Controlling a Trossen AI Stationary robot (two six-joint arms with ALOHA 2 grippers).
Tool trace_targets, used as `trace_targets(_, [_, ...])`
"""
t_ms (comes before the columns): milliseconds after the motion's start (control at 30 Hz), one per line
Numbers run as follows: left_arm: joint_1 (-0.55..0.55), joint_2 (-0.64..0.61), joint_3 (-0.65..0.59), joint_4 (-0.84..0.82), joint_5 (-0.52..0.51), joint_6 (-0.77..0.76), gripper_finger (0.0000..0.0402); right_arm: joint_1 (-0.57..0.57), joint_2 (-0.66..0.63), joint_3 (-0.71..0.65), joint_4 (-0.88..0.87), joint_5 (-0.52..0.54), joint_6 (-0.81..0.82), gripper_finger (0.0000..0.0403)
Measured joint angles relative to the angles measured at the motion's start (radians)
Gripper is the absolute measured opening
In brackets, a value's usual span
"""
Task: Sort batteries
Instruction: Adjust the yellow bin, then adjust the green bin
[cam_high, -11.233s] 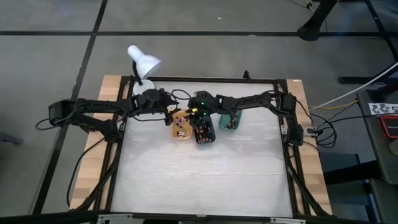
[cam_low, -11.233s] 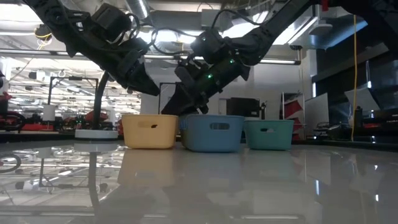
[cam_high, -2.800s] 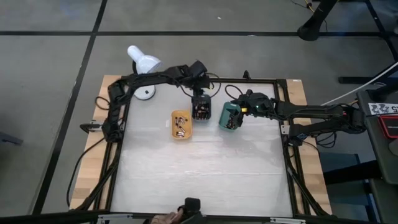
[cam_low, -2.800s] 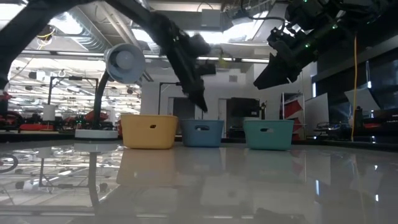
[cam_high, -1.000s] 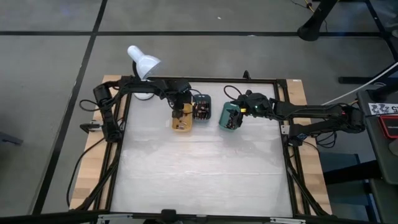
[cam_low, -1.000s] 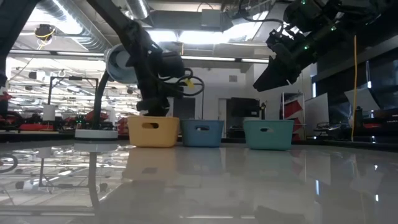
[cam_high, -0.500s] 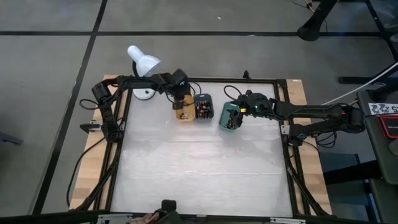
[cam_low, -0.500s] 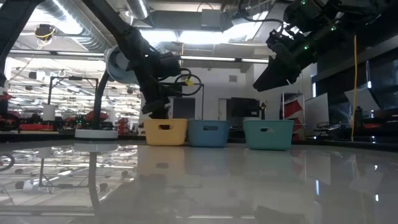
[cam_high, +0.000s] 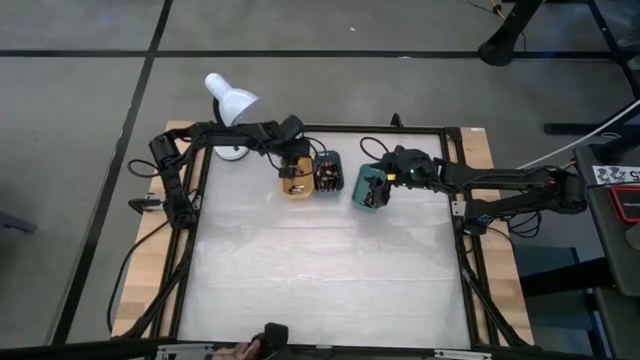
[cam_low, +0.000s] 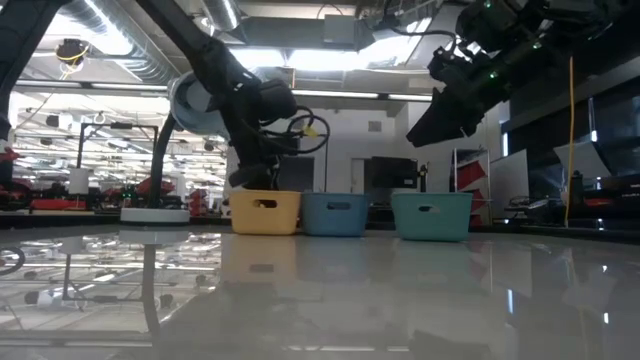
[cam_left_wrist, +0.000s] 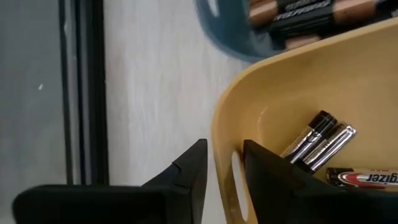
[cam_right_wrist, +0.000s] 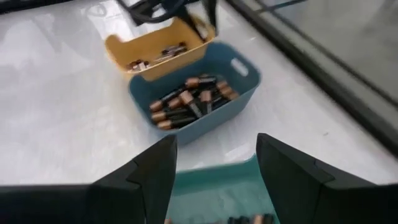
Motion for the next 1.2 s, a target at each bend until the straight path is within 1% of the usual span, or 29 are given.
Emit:
trace_targets(67, [-0.005,-0.001,0.001,-0.003,-0.037,-0.021,0.0097,0.000,0.000,0.000,-0.028,-0.004,0.007,0.0221])
trace_targets(100, [-0.004,-0.003,0.004,-0.011,-0.041,-0.030,0.0099,0.001,0.000,0.000,-0.050,0.016,0.010,0.0221])
trace_targets(200, [-0.009,-0.012,0.034,-0.040,-0.042,-0.065,0.0104,-0.011,0.000,0.000,-0.116,0.127,0.069,0.0221])
trace_targets(233, [-0.009,-0.018,0.046,-0.049,-0.034,-0.071,0.0105,-0.022,0.001,0.000,-0.138,0.147,0.096,0.0221])
trace_targets(367, [-0.021,-0.056,0.083,-0.072,0.027,-0.082,0.0111,-0.069,0.001,0.000,-0.203,0.131,0.201,0.0221])
trace_targets(567, [-0.048,-0.147,0.089,-0.075,0.035,-0.093,0.0114,-0.140,0.001,0.000,-0.336,0.097,0.488,0.0221])
trace_targets(633, [-0.050,-0.180,0.089,-0.077,0.042,-0.106,0.0114,-0.154,0.009,0.000,-0.364,0.103,0.535,0.0221])
trace_targets(800, [-0.046,-0.264,0.089,-0.103,0.150,-0.133,0.0114,-0.152,0.060,0.000,-0.370,0.112,0.591,0.0221])
trace_targets(900, [-0.040,-0.291,0.089,-0.144,0.200,-0.156,0.0114,-0.151,0.097,0.000,-0.363,0.110,0.633,0.0221])
trace_targets(1033, [-0.040,-0.296,0.088,-0.206,0.213,-0.164,0.0114,-0.151,0.131,0.000,-0.296,0.069,0.641,0.0220])
trace_targets(1100, [-0.041,-0.296,0.075,-0.210,0.214,-0.163,0.0114,-0.150,0.150,0.000,-0.268,0.069,0.646,0.0218])
trace_targets(1200, [-0.048,-0.295,0.051,-0.205,0.216,-0.163,0.0114,-0.150,0.186,0.000,-0.263,0.069,0.688,0.0197])
